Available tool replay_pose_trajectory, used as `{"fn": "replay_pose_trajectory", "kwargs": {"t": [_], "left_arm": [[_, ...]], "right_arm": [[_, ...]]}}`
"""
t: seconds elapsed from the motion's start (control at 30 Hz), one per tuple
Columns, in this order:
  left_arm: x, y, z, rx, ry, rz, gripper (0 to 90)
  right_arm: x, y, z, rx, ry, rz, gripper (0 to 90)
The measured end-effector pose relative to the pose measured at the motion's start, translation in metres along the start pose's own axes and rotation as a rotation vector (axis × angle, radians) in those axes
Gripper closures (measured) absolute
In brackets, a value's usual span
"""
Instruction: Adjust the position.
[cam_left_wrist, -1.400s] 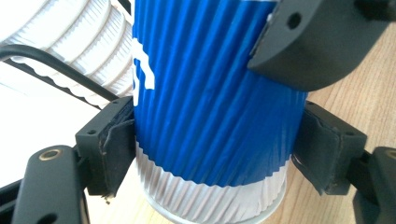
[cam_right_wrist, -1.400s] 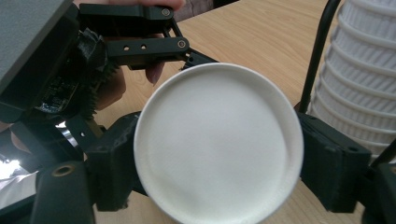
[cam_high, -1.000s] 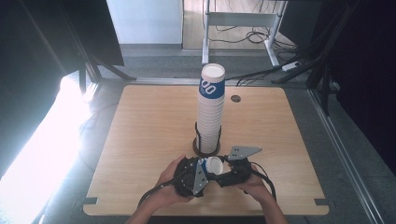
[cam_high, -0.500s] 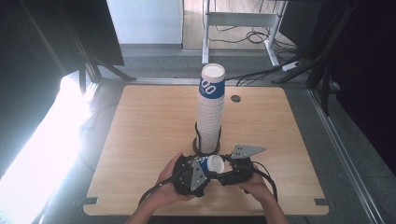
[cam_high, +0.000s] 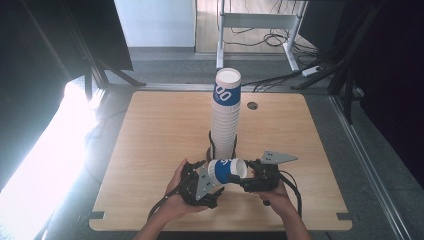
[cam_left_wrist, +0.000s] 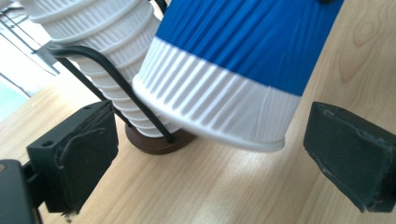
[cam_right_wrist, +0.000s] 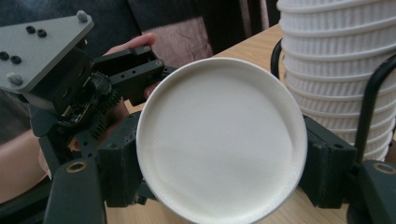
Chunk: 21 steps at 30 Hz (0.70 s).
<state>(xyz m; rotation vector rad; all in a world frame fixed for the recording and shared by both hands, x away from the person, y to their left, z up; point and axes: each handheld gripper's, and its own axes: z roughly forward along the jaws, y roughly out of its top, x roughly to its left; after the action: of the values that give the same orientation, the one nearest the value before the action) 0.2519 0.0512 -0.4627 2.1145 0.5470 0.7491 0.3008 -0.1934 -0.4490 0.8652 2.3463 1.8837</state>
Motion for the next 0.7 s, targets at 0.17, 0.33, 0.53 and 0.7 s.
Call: {"fn": "replay_pose_trajectory", "kwargs": {"t": [0.17,0.33,0.53,0.7], "left_arm": [[0.000,0.001,0.000,0.003,-0.008,0.005,3.5],[0.000,0.014,0.002,0.018,-0.028,0.042,3.0],[0.003,0.026,0.008,0.040,-0.044,0.078,2.8],[0.003,0.033,0.015,0.056,-0.050,0.114,3.8]], "right_arm": [[-0.004,-0.002,-0.002,-0.008,-0.005,0.024,27.1],[-0.002,-0.001,-0.002,-0.020,0.006,0.043,27.1],[-0.002,-0.001,-0.001,-0.018,0.006,0.048,27.1],[0.000,0.000,-0.001,-0.020,0.023,0.045,27.1]]}}
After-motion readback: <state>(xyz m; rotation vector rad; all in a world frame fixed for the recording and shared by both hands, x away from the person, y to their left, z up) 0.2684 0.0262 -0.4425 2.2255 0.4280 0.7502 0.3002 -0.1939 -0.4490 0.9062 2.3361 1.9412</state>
